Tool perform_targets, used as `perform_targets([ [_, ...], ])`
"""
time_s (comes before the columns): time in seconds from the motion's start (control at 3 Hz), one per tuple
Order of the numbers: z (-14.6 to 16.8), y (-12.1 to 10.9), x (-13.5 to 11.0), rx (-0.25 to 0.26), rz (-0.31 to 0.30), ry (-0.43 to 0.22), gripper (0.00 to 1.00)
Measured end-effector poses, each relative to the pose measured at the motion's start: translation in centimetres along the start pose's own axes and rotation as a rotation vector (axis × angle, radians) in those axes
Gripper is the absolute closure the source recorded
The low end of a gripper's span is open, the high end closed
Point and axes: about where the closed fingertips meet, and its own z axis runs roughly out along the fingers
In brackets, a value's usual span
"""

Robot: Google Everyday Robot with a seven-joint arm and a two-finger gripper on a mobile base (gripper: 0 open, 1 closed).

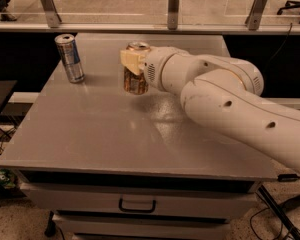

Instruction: Place orange can upright

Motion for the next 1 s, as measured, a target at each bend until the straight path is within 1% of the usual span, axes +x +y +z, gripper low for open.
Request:
perform_targets([
  [0.33, -0.6, 0.3, -0.2, -0.004, -0.046, 0.037, 1.00],
  [0.67, -1.1, 0.5, -0.6, -0.015, -0.083, 0.059, 1.00],
  [1.0, -1.2, 0.2, -1.3, -0.024, -0.110, 0.073, 1.00],
])
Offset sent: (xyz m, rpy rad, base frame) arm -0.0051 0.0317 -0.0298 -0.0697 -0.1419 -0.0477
